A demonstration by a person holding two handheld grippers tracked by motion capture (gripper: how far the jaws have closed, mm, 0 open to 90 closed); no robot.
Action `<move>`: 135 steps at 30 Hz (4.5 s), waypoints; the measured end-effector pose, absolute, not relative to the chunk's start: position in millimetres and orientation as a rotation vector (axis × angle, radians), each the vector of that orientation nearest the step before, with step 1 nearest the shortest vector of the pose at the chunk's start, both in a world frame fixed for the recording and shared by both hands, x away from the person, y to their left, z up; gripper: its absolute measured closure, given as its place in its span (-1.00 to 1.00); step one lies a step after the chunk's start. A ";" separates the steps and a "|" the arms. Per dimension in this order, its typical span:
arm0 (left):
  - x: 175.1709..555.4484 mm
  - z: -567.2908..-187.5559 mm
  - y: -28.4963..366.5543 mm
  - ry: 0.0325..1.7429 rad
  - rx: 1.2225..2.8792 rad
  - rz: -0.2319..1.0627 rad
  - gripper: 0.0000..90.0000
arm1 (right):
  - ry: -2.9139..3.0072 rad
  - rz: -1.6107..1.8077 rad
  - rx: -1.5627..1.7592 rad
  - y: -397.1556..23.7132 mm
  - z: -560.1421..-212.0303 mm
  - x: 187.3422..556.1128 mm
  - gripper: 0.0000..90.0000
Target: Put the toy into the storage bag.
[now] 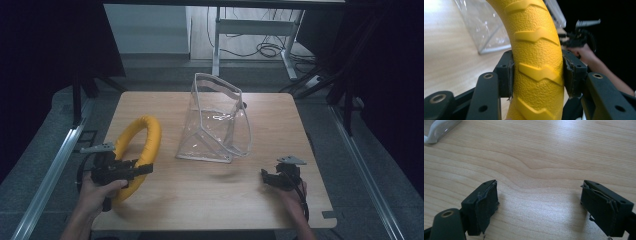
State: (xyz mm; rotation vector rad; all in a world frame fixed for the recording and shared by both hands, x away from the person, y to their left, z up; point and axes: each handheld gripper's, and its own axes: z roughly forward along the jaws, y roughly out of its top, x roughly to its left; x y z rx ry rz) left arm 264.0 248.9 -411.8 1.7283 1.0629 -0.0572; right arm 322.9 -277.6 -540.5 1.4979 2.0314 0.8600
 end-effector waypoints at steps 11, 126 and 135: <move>264.0 -391.1 252.3 1.013 1.601 0.013 0.13 | 2.030 0.860 1.499 -277.6 -540.6 322.9 -0.67; 328.5 -262.5 54.4 0.708 1.243 0.359 0.12 | 2.029 0.860 1.498 -277.7 -540.6 322.9 -0.67; 336.5 -261.9 34.7 0.714 1.258 0.350 0.12 | 2.028 0.860 1.498 -277.7 -540.6 323.0 -0.67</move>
